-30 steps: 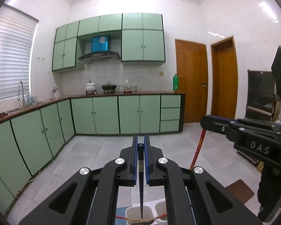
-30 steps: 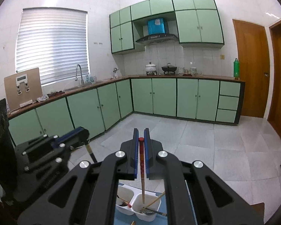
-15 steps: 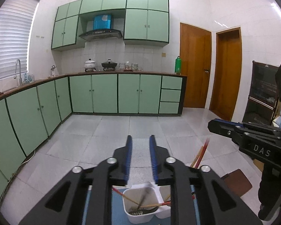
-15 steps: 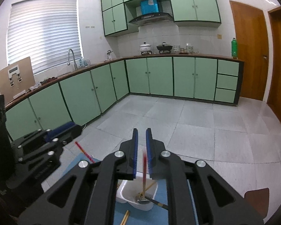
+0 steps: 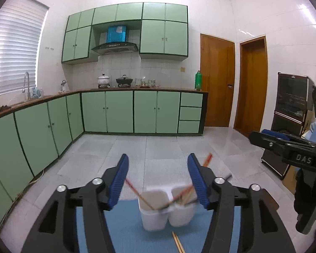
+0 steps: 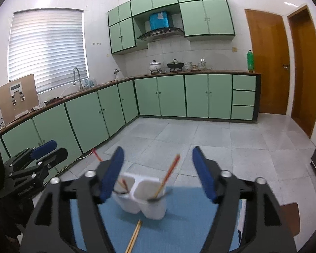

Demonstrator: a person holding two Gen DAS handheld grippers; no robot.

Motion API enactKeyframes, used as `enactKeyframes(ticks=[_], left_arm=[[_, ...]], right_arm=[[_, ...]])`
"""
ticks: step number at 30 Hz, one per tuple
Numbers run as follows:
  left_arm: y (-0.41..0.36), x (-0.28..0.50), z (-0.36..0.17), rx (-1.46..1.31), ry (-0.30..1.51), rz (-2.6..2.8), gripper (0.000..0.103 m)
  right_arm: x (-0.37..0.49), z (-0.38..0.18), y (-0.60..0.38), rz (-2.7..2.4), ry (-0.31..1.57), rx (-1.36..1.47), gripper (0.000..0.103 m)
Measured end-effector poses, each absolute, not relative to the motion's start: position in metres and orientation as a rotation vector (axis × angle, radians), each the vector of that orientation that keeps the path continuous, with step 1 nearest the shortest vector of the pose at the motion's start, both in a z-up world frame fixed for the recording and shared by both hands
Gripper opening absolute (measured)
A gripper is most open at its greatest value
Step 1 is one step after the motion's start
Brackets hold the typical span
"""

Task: Organize utensils
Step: 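Move both open tools back over the last two chopsticks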

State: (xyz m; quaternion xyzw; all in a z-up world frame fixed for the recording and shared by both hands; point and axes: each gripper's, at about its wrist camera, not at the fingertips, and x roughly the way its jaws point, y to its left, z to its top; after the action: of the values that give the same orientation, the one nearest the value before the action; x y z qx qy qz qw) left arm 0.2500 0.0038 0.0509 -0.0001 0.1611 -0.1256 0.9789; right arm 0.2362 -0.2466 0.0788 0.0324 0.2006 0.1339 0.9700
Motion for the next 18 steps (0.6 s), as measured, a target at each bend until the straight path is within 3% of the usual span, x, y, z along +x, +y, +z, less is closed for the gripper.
enactKeyframes(ticks=[7, 18], left_arm=[[0.01, 0.2, -0.008, -0.034, 0.427, -0.242, 0.067], [0.028, 0.162, -0.107, -0.03, 0.619, -0.16, 0.067]], right_arm=[[0.172, 0.019, -0.249, 0.262, 0.467, 0.067, 0.087], [0.116, -0.086, -0.227, 0.209, 0.631, 0.064, 0.089]])
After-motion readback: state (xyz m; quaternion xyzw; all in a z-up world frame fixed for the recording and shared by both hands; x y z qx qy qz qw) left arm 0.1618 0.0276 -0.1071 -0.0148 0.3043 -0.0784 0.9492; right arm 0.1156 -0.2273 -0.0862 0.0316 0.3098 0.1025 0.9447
